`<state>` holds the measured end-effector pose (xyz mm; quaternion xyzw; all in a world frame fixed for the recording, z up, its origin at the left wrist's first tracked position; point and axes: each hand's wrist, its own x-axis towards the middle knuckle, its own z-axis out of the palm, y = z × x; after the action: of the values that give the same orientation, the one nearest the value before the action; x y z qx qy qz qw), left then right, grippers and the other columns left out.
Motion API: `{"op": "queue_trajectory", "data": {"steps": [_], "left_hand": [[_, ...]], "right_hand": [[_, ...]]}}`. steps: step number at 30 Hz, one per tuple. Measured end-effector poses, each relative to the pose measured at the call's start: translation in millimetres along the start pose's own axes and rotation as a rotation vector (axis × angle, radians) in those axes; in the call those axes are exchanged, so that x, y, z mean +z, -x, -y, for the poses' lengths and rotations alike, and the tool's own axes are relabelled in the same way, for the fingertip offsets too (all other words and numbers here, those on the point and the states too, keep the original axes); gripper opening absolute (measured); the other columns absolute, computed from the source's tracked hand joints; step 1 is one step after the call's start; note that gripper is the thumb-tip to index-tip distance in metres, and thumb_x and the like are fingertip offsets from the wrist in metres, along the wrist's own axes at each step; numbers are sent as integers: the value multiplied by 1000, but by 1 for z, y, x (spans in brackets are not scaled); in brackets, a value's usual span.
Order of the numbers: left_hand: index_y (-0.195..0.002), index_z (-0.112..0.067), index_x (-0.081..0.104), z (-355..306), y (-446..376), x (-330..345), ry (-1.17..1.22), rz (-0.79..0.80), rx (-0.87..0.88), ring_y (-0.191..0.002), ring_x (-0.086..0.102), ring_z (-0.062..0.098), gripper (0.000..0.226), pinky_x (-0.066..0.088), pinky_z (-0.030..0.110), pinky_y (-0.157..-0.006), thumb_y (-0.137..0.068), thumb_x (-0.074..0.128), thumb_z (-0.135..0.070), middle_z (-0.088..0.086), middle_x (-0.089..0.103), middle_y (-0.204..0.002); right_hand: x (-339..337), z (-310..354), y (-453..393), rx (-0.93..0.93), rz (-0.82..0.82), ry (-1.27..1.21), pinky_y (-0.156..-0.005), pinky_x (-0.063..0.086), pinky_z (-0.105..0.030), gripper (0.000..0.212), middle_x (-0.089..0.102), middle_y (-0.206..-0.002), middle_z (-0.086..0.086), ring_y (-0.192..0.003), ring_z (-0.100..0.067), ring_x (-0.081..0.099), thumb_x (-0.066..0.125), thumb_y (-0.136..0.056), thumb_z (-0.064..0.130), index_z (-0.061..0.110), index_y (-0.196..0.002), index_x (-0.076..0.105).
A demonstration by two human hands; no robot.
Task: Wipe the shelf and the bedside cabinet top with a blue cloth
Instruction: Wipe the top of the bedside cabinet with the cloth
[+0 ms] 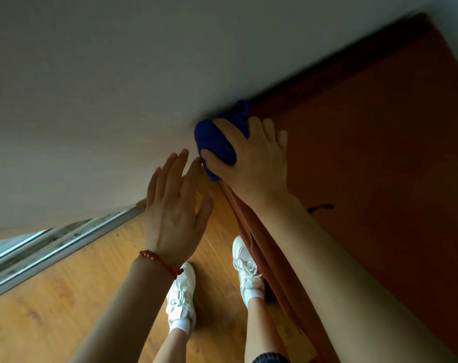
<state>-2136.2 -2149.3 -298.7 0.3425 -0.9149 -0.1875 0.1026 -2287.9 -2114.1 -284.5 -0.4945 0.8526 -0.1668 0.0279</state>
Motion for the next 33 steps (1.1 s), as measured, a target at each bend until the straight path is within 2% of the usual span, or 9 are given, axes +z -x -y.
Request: {"op": "queue_trajectory", "data": {"steps": [5,9,14,19,24,27,33], "left_hand": [[-130,-1,48,-2,10,-13,-24,-4,-33,-129,31,33,51,29,52,-102,-91,38,-33,24,44,-137],[-128,1,49,-1,18,-28,-49,-20,-57,-128,30,32,51,31,53,-100,-92,38,-32,25,46,-135],[-129,0,48,-8,30,-42,-57,-12,-142,-127,31,34,53,32,55,-99,-92,36,-35,25,46,-134],[-128,-2,49,-20,49,-56,-65,14,-159,-127,31,31,52,31,51,-100,-94,33,-39,23,47,-133],[-128,-1,50,-31,62,-77,-92,35,-168,-126,34,31,53,30,49,-100,-91,37,-37,23,50,-131],[-128,-2,50,-37,68,-90,-116,63,-164,-125,39,34,54,30,47,-100,-91,38,-39,22,51,-131],[-125,-2,54,-52,75,-124,-142,121,-165,-122,46,38,54,28,47,-101,-90,37,-40,22,53,-128]], "right_hand": [[-4,-4,-3,-24,0,-4,-66,26,-32,55,59,-81,-12,-74,-28,50,36,-81,58,19,-111,60],[-15,-18,-6,66,20,23,-68,22,-33,57,57,-85,-14,-80,-30,49,33,-81,57,20,-118,56],[-21,-12,8,102,62,43,-69,34,-36,56,58,-87,-15,-80,-31,51,34,-83,56,18,-119,55],[-34,-12,41,72,126,44,-68,40,-36,56,60,-86,-15,-78,-31,54,35,-83,56,16,-115,57],[-57,-12,52,54,261,8,-77,39,-41,51,60,-102,-18,-93,-33,52,50,-85,50,16,-124,51],[-79,-9,63,70,280,-32,-79,40,-40,51,57,-108,-16,-96,-31,52,53,-85,47,17,-126,49],[-129,4,75,82,226,-78,-64,46,-34,49,57,-103,-15,-84,-27,56,62,-81,43,15,-120,53]]}}
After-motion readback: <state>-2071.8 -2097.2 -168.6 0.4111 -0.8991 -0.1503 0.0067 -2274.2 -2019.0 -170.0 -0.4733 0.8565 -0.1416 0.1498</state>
